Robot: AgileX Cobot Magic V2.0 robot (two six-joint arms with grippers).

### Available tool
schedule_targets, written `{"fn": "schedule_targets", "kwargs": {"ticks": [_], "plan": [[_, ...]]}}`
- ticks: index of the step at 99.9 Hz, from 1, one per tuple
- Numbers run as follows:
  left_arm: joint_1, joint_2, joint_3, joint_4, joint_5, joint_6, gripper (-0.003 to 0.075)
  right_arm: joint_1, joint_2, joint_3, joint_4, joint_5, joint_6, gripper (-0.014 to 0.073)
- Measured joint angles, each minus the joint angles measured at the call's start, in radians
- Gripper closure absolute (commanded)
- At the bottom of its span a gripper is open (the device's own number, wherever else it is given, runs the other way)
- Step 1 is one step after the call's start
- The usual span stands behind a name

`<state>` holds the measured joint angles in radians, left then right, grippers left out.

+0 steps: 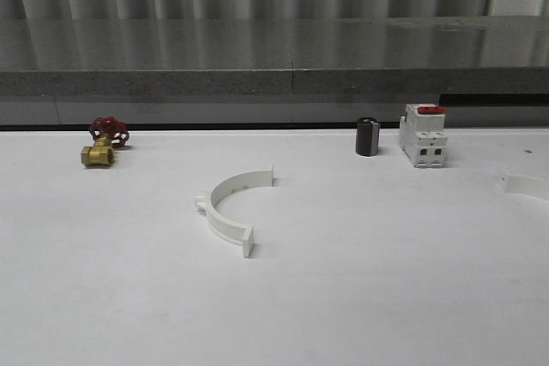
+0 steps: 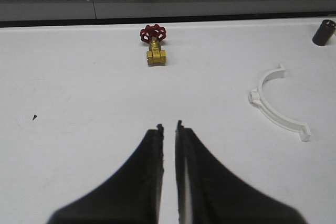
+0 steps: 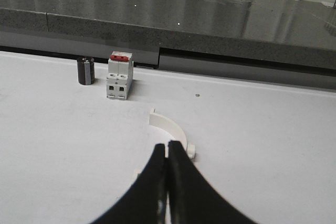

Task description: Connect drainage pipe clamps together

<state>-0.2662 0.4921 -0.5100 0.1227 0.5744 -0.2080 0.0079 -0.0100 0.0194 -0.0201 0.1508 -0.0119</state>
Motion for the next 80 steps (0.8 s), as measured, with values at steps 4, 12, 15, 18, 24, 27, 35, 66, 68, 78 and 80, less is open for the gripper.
{"fn": "schedule_targets", "kwargs": {"ticks": [4,12,15,18,24,27,35,66,68,78,80], "plan": [[0.0,0.0,0.0,0.0,-0.007,0.0,0.0741,0.0,0.0,-0.014,0.0,0.005,0.0,0.0662],[0.0,0.0,0.0,0.0,-0.013,0.0,0.0741,0.0,0.0,-0.061,0.002,0.033,0.0,0.0662],[0.0,0.0,0.0,0.0,-0.013,0.0,0.0741,0.0,0.0,-0.081,0.004,0.048,0.002,0.0662],[0.0,0.0,0.0,0.0,-0.013,0.0,0.0741,0.0,0.009,-0.104,0.004,0.065,0.012,0.0662],[0.0,0.0,0.0,0.0,-0.013,0.0,0.0741,0.0,0.046,-0.167,0.006,0.122,0.025,0.0662],[0.0,0.0,0.0,0.0,-0.013,0.0,0.0741,0.0,0.082,-0.198,0.008,0.156,0.033,0.0662],[0.0,0.0,0.0,0.0,-0.013,0.0,0.0741,0.0,0.188,-0.292,0.008,0.257,0.059,0.0662],[0.0,0.0,0.0,0.0,-0.013,0.0,0.0741,0.0,0.733,-0.691,0.009,0.542,0.089,0.0662],[0.0,0.0,0.0,0.0,-0.013,0.0,0.0741,0.0,0.766,-0.71,0.009,0.544,0.089,0.0662],[0.0,0.0,0.0,0.0,-0.013,0.0,0.0741,0.0,0.909,-0.78,0.009,0.533,0.091,0.0657],[0.0,0.0,0.0,0.0,-0.013,0.0,0.0741,0.0,0.937,-0.79,0.009,0.524,0.091,0.0651]]}}
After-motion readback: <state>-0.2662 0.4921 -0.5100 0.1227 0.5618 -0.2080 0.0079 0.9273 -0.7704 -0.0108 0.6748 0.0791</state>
